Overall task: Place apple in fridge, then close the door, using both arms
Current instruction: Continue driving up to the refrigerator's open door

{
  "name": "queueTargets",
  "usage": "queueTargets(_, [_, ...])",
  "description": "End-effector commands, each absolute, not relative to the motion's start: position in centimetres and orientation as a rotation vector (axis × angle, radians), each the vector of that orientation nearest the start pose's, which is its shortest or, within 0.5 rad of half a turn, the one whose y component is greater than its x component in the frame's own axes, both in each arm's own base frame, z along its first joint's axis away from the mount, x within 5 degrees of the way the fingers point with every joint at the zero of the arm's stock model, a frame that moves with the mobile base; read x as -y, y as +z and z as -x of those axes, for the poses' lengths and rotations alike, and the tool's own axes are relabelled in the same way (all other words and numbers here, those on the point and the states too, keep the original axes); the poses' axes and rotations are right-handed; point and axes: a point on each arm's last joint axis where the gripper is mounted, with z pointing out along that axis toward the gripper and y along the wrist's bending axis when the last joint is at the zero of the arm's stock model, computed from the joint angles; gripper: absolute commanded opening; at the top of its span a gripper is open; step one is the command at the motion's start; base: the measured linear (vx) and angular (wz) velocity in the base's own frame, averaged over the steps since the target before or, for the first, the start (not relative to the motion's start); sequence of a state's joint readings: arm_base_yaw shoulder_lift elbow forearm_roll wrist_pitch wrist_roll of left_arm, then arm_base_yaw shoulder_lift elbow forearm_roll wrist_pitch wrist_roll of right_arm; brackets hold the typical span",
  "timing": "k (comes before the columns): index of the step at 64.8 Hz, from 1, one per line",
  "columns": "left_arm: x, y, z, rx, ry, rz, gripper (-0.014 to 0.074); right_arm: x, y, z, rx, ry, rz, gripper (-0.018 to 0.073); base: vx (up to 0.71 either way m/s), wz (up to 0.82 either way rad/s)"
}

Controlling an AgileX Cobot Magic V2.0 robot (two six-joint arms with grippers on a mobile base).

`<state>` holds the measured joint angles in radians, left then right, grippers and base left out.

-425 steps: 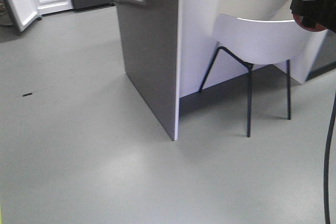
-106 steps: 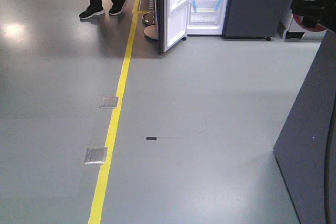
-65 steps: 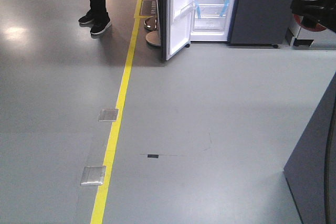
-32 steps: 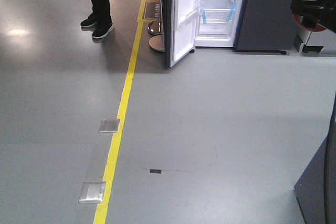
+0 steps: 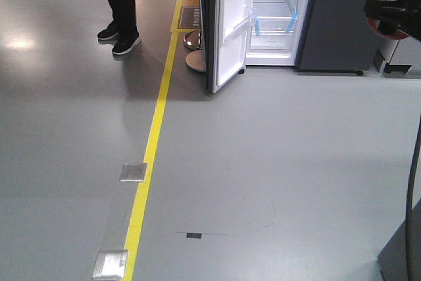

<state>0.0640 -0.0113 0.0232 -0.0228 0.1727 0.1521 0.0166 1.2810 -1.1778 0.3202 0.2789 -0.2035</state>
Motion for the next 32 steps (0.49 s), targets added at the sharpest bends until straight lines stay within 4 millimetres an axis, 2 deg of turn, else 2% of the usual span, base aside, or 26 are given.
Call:
queueTargets(1, [-0.31, 19.01, -5.63, -1.597, 0.134, -0.048, -0.0006, -0.92, 42.24, -28.72, -1.72, 0.147, -0.039, 0.0152, 0.21, -0.03])
queueTargets(32, [-0.31, 19.01, -5.63, -1.597, 0.134, -0.048, -0.0006, -0.92, 42.24, -28.72, -1.72, 0.147, -0.039, 0.0152, 0.22, -0.04])
